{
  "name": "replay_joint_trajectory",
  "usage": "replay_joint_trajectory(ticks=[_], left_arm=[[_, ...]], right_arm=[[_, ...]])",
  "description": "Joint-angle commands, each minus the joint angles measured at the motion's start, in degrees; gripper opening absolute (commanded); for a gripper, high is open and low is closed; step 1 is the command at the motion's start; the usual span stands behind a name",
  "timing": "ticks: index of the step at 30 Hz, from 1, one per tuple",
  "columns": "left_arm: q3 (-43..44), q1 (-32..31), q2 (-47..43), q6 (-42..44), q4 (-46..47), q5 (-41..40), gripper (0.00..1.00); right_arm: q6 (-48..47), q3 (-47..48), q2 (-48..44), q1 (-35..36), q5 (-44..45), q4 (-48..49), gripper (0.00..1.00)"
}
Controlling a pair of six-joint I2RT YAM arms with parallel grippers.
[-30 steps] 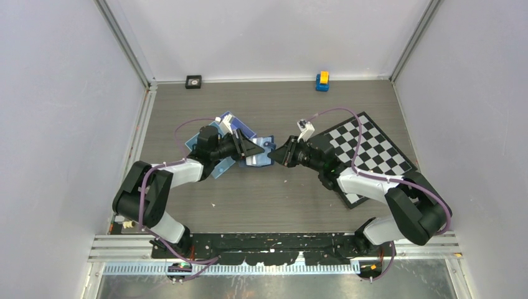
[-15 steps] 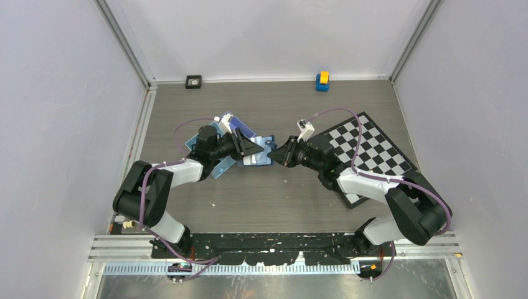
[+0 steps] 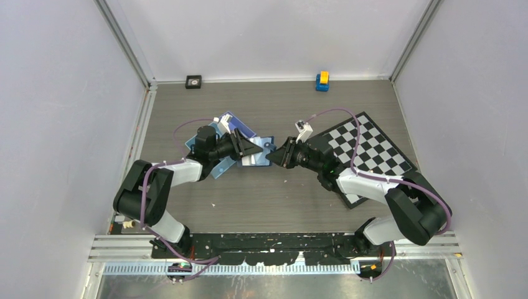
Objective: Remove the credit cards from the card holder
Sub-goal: Remove the credit card from the card holder.
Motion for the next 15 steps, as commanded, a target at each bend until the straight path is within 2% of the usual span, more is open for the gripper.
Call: replay_joint_trajectory(ticks=[1, 6, 12, 15], left_arm=[[0.4, 0.2, -0.1, -0.2, 3.9, 0.5, 0.25], [0.7, 0.2, 0.4, -0.5, 3.9, 0.9, 0.24], [0.7, 0.2, 0.7, -0.6, 4.2, 1.2, 0.23], [0.8, 0.2, 1.0, -0.9, 4.6, 1.4, 0.23]], right_arm=[[0.4, 1.4, -1.9, 1.1, -3.6, 5.9, 0.22], [0.6, 1.3, -1.6, 1.1, -5.8, 8.0, 0.22], [1.2, 0.7, -1.2, 1.1, -7.7, 10.6, 0.30], [1.4, 0.5, -1.3, 1.1, -8.2, 11.5, 0.31]])
